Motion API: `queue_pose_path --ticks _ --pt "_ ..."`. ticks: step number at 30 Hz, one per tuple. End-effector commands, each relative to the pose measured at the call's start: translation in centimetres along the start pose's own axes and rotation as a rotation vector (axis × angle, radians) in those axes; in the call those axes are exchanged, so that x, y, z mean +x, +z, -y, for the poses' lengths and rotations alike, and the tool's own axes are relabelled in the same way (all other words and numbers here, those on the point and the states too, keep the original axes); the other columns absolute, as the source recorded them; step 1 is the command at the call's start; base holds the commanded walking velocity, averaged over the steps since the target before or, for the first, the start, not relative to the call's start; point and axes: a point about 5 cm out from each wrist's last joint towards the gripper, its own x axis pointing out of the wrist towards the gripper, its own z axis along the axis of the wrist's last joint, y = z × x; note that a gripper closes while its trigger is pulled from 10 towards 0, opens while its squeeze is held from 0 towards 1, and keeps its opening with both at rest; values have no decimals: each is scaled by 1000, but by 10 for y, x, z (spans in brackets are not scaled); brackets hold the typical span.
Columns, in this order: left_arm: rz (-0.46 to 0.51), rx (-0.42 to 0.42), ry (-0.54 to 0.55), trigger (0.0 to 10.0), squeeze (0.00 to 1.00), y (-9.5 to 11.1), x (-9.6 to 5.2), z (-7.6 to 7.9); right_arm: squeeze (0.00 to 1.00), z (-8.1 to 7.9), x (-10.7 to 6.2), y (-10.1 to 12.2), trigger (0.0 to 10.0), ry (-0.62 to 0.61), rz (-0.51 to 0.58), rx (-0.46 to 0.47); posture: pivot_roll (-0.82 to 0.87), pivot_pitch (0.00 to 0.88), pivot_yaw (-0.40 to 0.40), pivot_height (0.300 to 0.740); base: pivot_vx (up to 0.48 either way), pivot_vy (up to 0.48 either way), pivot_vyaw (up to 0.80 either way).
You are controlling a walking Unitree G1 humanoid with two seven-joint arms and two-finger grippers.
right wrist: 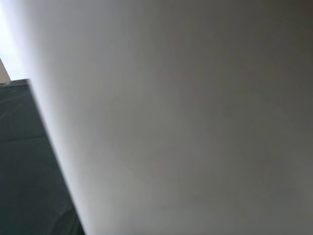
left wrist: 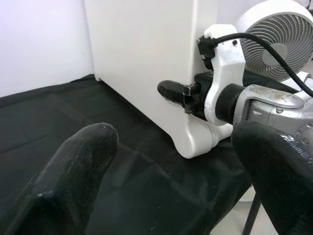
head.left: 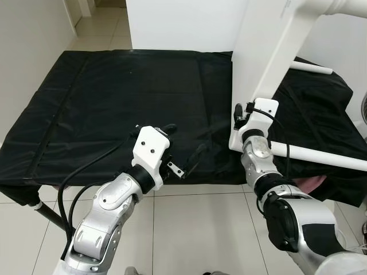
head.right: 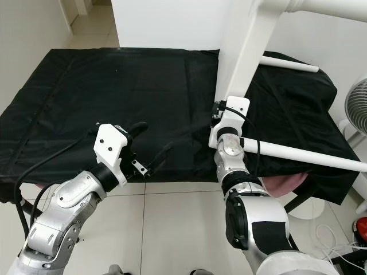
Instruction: Building children table
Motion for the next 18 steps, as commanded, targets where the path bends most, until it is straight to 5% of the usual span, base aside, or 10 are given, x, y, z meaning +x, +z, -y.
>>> queue_pose_path --ticks 1,6,10,18 --pt "4 0 7 10000 0 3 0 0 0 -31 5 14 10000 120 38 3 76 54 10 740 0 0 0" --pt "4 -1 6 10000 0 3 0 0 0 -37 6 15 10000 137 39 12 77 53 9 740 0 0 0" --pt "8 -6 9 10000 0 3 2 2 0 -73 6 27 10000 233 65 36 76 56 0 740 0 0 0" --pt "11 -9 17 10000 0 4 2 3 0 -100 3 37 10000 310 85 51 83 56 -11 740 0 0 0"
